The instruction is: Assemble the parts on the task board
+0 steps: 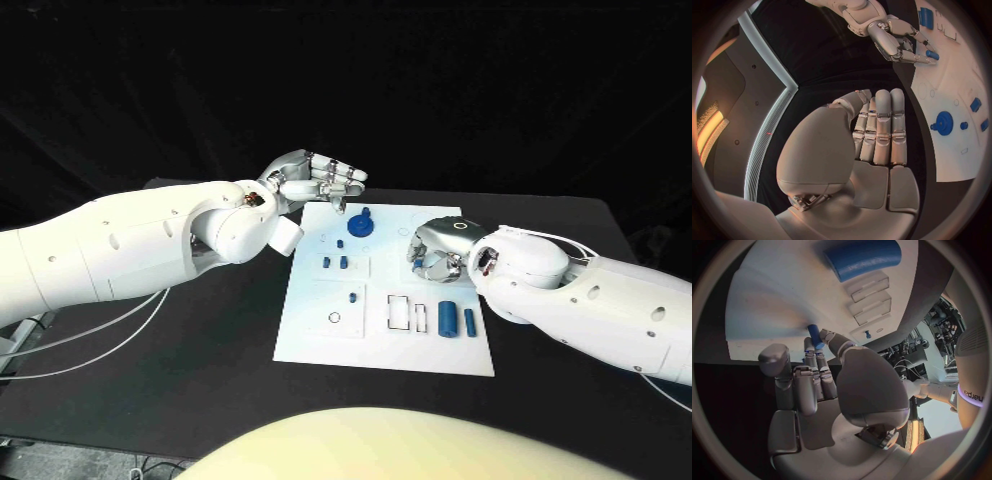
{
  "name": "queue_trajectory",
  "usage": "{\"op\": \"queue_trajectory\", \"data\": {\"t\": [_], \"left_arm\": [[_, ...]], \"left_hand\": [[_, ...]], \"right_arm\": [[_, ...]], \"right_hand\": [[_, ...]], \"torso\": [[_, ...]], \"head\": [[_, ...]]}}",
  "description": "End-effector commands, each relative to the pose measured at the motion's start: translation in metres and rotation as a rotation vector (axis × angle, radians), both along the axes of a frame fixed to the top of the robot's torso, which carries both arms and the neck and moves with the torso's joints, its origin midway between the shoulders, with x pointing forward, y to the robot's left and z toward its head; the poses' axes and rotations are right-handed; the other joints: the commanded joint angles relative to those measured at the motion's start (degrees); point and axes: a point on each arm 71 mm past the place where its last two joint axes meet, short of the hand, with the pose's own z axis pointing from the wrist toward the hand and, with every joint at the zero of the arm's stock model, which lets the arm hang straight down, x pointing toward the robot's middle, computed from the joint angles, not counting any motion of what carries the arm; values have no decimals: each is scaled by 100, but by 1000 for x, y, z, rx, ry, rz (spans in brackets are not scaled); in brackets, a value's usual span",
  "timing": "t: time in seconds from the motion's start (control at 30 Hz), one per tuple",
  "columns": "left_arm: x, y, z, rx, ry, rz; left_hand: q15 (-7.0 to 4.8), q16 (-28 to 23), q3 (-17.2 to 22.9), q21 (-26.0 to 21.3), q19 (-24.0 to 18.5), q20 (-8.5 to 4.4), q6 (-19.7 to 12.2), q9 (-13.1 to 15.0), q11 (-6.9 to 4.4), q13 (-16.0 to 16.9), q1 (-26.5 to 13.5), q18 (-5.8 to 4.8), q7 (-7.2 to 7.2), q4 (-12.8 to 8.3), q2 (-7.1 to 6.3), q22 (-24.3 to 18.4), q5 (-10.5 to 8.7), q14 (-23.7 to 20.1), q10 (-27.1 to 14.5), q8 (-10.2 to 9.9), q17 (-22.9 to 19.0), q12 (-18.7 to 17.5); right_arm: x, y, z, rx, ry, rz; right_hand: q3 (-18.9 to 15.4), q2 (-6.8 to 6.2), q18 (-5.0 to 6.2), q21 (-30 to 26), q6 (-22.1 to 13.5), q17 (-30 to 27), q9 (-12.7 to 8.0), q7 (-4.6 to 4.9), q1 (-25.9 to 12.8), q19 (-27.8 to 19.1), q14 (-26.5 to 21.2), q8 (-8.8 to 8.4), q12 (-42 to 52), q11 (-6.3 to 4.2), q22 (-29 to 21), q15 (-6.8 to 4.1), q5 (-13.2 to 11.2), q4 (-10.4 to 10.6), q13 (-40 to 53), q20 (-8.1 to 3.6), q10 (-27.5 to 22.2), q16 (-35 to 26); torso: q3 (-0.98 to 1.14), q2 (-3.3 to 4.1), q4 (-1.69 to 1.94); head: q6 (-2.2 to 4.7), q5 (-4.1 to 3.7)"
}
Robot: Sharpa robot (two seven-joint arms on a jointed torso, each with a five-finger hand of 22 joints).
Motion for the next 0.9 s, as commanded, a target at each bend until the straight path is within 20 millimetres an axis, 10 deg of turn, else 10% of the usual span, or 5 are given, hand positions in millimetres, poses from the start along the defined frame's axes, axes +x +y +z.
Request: {"op": "queue_trajectory", "data": {"t": [0.03, 0.37, 0.9], "left_arm": [[0, -2, 1, -13, 0, -16], [0, -1, 1, -12, 1, -15], [0, -1, 1, -11, 2, -15]], "left_hand": [[-7, -22, -30, -26, -48, -3, -28, -9, 5, 5, -9, 37, 13, -15, 54, -8, 7, -29, -37, 0, -8, 40], [-7, -22, -30, -26, -48, -3, -28, -9, 5, 5, -9, 37, 13, -15, 54, -8, 7, -29, -37, 0, -8, 40], [-6, -24, -37, -28, -51, -2, -29, -11, 5, 8, -12, 37, 13, -16, 61, -7, 7, -31, -41, 2, -10, 46]], "right_arm": [[-2, 0, -4, -10, 17, 12], [-1, -3, -1, 8, -14, 6], [-15, -5, 26, 80, -58, 27]], "right_hand": [[43, 83, -70, 40, 100, 890, 23, -6, 82, 50, 458, 54, 73, -42, 36, -65, -44, -15, 47, -3, 120, 44], [228, 302, -95, 156, 372, 971, 142, -60, 442, 105, 478, 201, 236, -144, 188, -166, -351, -234, 170, -109, 420, 99], [304, 260, -105, 199, 386, 983, 169, -41, 501, 107, 480, 199, 245, -132, 248, -158, -314, -339, 214, -117, 446, 107]], "torso": [[-5, -5, -3], [1, -4, -3], [-13, -11, -5]], "head": [[1, -6], [1, 4], [1, -7]]}}
